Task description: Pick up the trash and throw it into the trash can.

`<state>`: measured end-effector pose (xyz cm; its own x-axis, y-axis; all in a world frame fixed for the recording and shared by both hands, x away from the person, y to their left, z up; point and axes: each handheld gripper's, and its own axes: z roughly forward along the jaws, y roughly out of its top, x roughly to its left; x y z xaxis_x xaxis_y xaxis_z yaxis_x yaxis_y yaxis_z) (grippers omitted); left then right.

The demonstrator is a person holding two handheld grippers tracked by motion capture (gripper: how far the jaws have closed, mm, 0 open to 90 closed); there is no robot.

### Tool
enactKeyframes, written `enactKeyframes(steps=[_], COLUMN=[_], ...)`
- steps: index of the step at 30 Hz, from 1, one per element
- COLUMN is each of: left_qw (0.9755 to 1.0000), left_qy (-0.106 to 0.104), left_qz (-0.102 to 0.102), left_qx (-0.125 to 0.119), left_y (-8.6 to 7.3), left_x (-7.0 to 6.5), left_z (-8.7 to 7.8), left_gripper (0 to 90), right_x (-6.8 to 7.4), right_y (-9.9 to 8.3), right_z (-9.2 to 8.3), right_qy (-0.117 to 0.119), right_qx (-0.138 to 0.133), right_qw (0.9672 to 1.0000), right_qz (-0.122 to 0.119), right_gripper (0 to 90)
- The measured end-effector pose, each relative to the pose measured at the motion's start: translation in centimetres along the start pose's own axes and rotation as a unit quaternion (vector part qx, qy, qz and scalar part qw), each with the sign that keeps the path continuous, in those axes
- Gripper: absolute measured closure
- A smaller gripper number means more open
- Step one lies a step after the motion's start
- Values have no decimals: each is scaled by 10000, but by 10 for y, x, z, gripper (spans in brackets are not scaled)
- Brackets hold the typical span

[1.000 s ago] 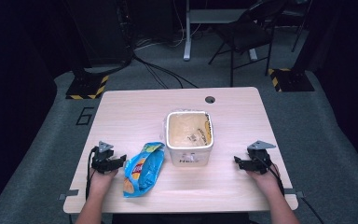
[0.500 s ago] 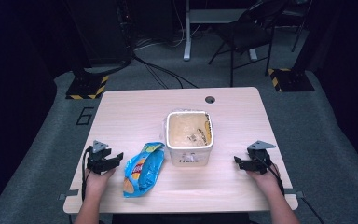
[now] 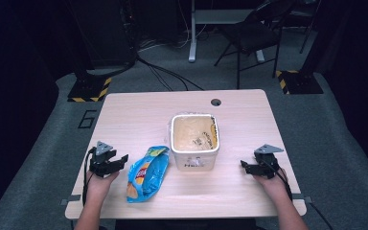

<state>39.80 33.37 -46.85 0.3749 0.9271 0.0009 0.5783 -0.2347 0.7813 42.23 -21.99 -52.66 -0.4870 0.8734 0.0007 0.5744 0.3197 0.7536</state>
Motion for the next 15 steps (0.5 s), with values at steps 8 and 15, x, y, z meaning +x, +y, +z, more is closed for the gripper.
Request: enactKeyframes(steps=[8, 15], left_qw=[9996, 9990], left_qy=[-257, -388], left_qz=[127, 211], left_qx=[16, 55], left_y=[14, 23], left_x=[-12, -21], left_z=[-6, -10], left_gripper=[446, 445], right_x=[0, 0], right_y=[0, 0], right_z=[0, 0], right_qy=[0, 0], right_qx=[0, 0], right_qw=[10000, 10000], right_qz=[0, -2], right_gripper=[269, 269])
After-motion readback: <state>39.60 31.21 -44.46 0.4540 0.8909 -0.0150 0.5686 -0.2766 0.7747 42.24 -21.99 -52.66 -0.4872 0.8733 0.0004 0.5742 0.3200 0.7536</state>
